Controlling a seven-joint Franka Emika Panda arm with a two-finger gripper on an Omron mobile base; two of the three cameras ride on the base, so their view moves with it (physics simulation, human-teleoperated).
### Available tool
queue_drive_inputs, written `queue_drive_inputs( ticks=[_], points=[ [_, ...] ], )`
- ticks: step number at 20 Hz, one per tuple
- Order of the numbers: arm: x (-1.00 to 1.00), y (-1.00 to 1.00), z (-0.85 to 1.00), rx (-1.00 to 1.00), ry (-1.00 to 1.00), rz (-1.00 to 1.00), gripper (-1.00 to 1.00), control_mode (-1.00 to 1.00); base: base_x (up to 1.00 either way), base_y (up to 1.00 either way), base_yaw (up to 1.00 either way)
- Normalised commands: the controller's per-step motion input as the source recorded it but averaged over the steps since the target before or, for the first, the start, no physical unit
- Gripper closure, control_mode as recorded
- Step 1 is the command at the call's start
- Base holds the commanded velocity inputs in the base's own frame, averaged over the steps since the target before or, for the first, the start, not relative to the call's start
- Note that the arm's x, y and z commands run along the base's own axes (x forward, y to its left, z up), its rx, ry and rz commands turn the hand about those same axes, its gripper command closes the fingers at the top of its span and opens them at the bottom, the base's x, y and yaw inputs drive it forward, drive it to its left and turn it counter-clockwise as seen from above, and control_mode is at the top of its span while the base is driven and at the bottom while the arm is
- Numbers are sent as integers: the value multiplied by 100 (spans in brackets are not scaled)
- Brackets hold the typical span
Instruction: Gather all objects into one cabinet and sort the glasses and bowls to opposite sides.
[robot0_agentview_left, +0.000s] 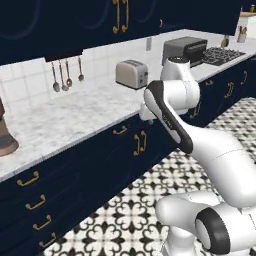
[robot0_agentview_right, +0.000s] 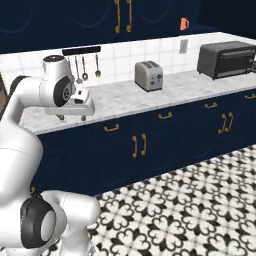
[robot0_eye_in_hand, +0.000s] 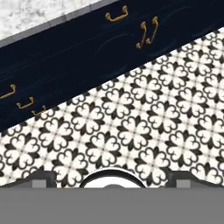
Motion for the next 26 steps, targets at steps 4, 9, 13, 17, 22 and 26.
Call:
queue_drive_inputs(
  ticks=[4,9,13,17,22,26],
  points=[
    [0,0,0,0,0,0,-100,100,47,7,-70],
    [0,0,0,0,0,0,-100,100,100,2,-17],
    [0,0,0,0,0,0,-100,100,100,-23,0],
    [0,0,0,0,0,0,-100,100,100,-41,6],
    [0,0,0,0,0,0,-100,100,100,-45,20],
    [0,0,0,0,0,0,-100,100,100,-48,26]
  ],
)
